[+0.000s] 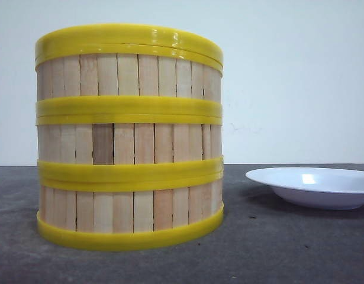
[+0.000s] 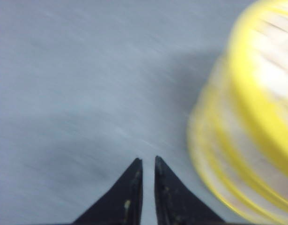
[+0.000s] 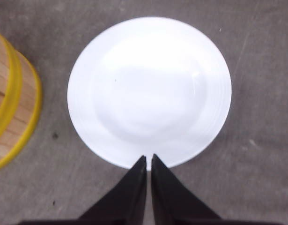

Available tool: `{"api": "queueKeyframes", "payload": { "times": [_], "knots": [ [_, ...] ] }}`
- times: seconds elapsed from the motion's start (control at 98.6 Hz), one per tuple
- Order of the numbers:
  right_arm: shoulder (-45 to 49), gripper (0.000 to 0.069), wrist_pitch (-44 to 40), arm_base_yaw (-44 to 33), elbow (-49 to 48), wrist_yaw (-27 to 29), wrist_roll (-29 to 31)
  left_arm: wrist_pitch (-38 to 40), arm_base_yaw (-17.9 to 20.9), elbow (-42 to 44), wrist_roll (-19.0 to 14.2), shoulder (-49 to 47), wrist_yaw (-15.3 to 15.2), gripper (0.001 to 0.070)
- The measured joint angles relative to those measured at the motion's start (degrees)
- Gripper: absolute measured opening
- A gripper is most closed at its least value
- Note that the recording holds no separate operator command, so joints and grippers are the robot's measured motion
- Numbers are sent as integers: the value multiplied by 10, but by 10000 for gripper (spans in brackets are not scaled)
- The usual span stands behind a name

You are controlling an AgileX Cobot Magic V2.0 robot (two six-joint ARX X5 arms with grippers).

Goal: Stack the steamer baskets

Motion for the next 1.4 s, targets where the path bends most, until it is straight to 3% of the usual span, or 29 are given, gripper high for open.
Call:
{"api": "queueKeyframes", "payload": {
  "times": [0.132, 0.294, 0.507, 0.781, 1.4],
  "knots": [
    [0, 10, 14, 0, 0, 0, 0, 121, 40, -127, 0, -97, -11, 18],
    [0, 10, 42, 0, 0, 0, 0, 267, 61, -315, -4, -246, -12, 18],
    [0, 10, 73, 0, 0, 0, 0, 300, 61, -471, -23, -404, -13, 18],
    [0, 10, 113, 0, 0, 0, 0, 358, 60, -517, -27, -431, -8, 17],
    [0, 10, 205, 0, 0, 0, 0, 341, 60, -517, -28, -432, 2, 15]
  ]
}}
